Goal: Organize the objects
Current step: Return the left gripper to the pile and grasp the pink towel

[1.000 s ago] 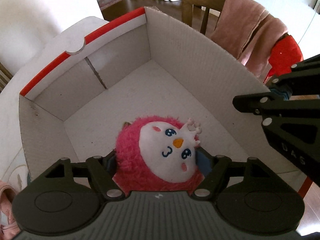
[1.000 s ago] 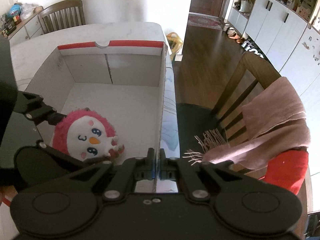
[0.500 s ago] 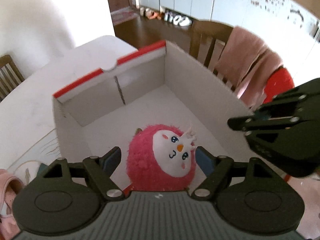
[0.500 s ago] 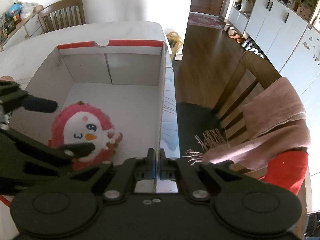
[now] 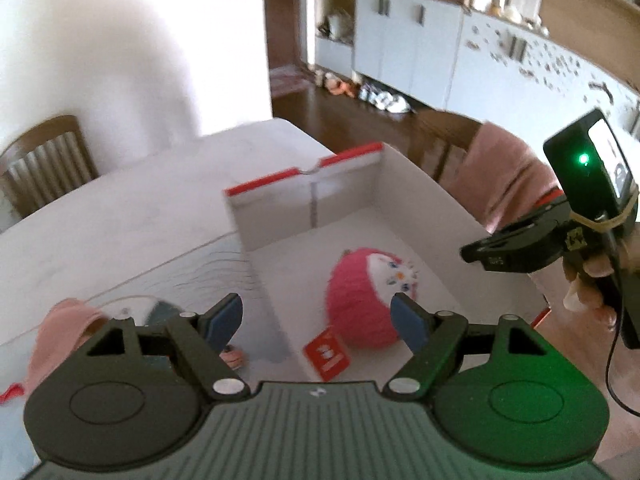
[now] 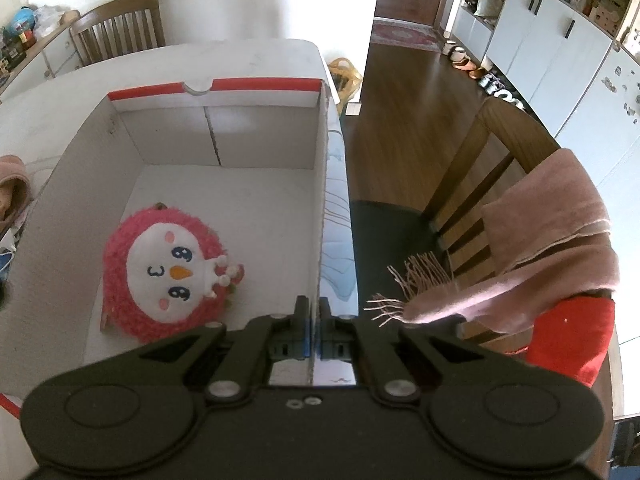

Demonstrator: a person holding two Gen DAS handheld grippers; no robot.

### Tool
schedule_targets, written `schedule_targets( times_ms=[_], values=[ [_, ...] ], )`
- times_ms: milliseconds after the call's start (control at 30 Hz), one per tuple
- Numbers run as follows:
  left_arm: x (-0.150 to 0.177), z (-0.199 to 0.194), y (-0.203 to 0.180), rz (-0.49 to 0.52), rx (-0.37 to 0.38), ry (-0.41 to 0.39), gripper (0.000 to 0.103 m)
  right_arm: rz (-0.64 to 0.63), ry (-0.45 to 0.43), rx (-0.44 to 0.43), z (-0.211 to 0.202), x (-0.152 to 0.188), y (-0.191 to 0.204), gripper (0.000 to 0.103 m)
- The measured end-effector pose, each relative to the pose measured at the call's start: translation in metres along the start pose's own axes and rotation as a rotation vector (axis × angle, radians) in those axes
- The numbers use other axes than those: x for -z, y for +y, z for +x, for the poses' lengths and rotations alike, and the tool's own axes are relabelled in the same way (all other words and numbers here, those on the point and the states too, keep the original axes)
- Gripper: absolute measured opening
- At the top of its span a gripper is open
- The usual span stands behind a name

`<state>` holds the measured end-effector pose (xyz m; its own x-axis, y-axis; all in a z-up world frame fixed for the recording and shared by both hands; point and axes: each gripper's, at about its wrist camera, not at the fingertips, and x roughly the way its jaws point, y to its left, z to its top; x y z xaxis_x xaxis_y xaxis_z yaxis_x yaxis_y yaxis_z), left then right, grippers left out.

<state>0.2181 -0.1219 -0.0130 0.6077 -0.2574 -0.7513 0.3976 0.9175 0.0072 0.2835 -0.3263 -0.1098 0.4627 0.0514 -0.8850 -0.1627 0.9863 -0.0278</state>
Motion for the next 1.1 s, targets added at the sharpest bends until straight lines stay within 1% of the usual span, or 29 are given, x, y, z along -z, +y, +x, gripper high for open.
schedule_targets(
  times_ms=[133, 267, 333, 500, 533, 600, 633, 800, 1033, 1100],
  values=[
    [0.015, -0.021, 0.032, -0.048, -0.048, -0.034, 0.081, 0.003, 0.004, 0.007, 0.001, -0.001, 0.001, 0.002],
    [0.03, -0.035, 0.064, -0.076, -0.12, -0.042, 0.081, 0.004, 0.01, 0.012, 0.001, -0.002, 0.001, 0.002],
    [0.037, -0.038, 0.082, -0.099, -0.142, -0.042, 0.081, 0.004, 0.013, 0.017, 0.001, -0.003, 0.002, 0.003],
    [0.056, -0.043, 0.123, -0.149, -0.183, -0.04, 0.085, 0.003, 0.022, 0.036, 0.004, -0.004, 0.005, 0.004],
    [0.059, -0.043, 0.131, -0.158, -0.189, -0.038, 0.087, 0.002, 0.023, 0.038, 0.004, -0.004, 0.005, 0.004],
    [0.066, -0.041, 0.146, -0.178, -0.196, -0.032, 0.094, -0.001, 0.025, 0.043, 0.004, -0.005, 0.005, 0.004],
    [0.068, -0.041, 0.152, -0.183, -0.198, -0.031, 0.102, -0.001, 0.026, 0.045, 0.005, -0.005, 0.006, 0.004],
    [0.08, -0.023, 0.186, -0.188, -0.19, 0.001, 0.103, 0.003, 0.029, 0.061, 0.006, -0.006, 0.009, 0.005],
    [0.094, 0.01, 0.219, -0.143, -0.214, 0.057, 0.103, 0.0, 0.032, 0.088, 0.007, -0.007, 0.013, 0.006],
    [0.098, 0.019, 0.226, -0.138, -0.204, 0.081, 0.103, 0.003, 0.032, 0.09, 0.008, -0.007, 0.013, 0.006]
  ],
)
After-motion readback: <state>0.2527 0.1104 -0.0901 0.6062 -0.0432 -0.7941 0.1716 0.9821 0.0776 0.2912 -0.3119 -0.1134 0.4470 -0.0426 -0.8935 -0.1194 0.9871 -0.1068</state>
